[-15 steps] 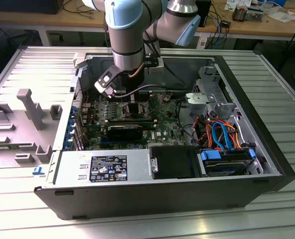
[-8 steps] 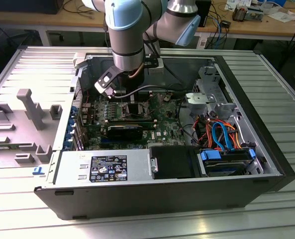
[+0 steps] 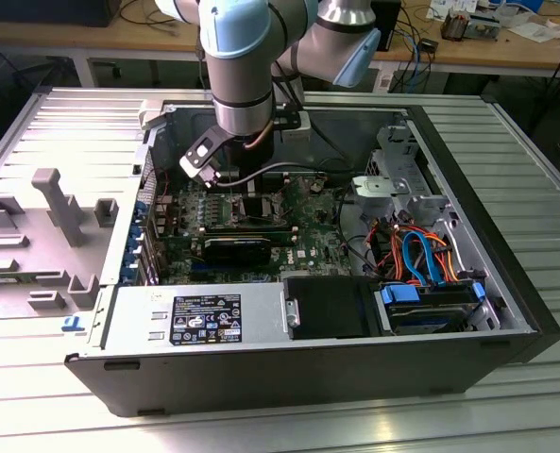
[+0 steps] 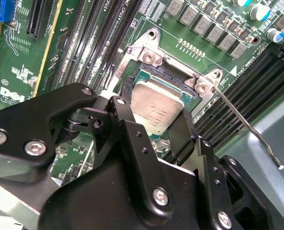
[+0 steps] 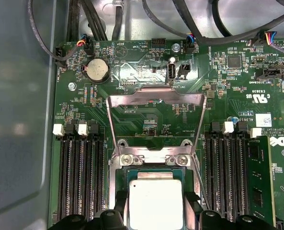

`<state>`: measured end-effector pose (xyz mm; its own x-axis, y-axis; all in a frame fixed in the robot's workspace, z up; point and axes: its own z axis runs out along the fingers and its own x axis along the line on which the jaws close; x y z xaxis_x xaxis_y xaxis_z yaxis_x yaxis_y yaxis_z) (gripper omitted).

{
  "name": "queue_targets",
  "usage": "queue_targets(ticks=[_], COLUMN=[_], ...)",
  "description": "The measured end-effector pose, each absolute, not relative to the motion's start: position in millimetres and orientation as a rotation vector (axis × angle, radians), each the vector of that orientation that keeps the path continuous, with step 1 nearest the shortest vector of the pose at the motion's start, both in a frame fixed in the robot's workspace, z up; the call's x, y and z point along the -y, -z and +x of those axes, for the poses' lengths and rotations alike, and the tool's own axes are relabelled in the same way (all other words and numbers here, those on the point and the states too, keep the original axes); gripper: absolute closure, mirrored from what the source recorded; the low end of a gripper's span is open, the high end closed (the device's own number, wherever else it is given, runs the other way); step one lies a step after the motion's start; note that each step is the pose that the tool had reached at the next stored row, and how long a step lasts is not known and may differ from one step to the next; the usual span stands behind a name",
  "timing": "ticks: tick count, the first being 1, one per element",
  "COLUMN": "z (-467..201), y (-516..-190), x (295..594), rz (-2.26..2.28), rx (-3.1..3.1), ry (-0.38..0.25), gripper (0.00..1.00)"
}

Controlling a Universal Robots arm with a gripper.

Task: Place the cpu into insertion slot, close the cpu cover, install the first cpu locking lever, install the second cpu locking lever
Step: 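Place the cpu into insertion slot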

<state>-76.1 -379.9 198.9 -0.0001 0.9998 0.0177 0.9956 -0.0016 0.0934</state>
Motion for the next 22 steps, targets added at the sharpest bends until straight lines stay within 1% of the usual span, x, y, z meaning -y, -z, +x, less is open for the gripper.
queue_targets(ticks=[4,5,12,13,14,22], z=[-76.1,-76.1,-76.1,-76.1,-76.1,-76.0], y=[-198.7,-198.7,-198.2,-197.8,-196.0,-195.8], x=[379.9,379.9,378.6,378.5,376.8,373.7], rz=[2.183,2.183,2.183,2.183,2.183,2.208], rx=[-2.181,-2.181,-2.181,-2.181,-2.181,-2.156], ry=[-0.122,-0.122,-0.121,-0.121,-0.123,-0.122], gripper=[0.44,0.38,0.38,0.37,0.31,0.31])
